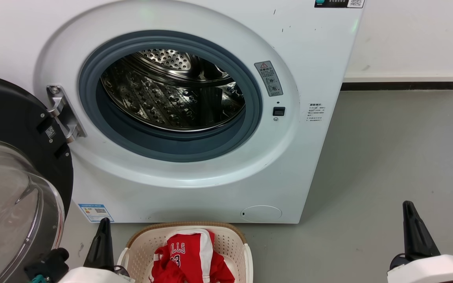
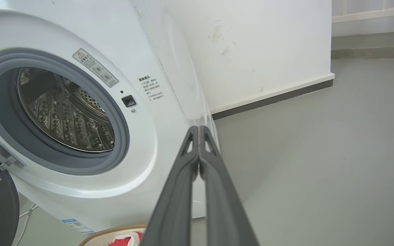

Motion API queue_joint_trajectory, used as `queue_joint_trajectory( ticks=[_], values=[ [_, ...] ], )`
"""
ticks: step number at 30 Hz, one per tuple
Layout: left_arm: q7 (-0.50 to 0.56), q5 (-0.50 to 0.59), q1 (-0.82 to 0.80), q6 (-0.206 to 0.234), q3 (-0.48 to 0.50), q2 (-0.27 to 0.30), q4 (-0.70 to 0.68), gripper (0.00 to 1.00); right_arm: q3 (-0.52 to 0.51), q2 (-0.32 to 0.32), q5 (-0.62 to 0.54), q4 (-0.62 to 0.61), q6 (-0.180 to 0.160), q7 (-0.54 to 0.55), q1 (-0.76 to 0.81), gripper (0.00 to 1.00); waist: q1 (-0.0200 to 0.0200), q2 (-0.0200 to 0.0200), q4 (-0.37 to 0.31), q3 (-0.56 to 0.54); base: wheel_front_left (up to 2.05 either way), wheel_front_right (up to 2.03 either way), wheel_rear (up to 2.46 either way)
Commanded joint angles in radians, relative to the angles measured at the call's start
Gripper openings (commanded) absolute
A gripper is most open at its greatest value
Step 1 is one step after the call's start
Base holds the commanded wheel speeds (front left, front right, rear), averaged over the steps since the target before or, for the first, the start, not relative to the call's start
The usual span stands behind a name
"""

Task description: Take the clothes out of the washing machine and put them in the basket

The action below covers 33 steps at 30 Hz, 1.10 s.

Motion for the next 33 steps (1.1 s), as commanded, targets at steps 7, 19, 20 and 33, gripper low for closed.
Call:
queue_joint_trajectory(
  ticks=[7, 19, 20, 33],
  values=[
    [0.032, -0.143, -0.049, -0.009, 0.011, -0.003, 0.002, 0.00, -0.001, -0.003, 0.164, 0.007, 0.000, 0.032, -0.052, 0.00, 0.0000, -0.0001, 0.001, 0.002, 0.00, 0.00, 0.00],
    [0.075, -0.319, -0.076, -0.016, 0.020, -0.007, 0.021, 0.00, -0.002, -0.004, 0.362, 0.032, 0.000, 0.075, -0.078, 0.00, 0.0000, -0.0001, 0.002, 0.004, 0.00, 0.00, 0.00],
    [0.079, -0.333, -0.078, -0.016, 0.021, -0.007, 0.023, 0.00, -0.002, -0.004, 0.377, 0.034, 0.000, 0.079, -0.079, 0.00, 0.0000, -0.0001, 0.002, 0.004, 0.00, 0.00, 0.00],
    [0.119, -0.499, -0.106, -0.022, 0.030, -0.011, 0.040, 0.00, -0.003, -0.005, 0.565, 0.058, 0.000, 0.120, -0.105, 0.00, 0.0000, -0.0001, 0.003, 0.007, 0.00, 0.00, 0.00]
  ],
)
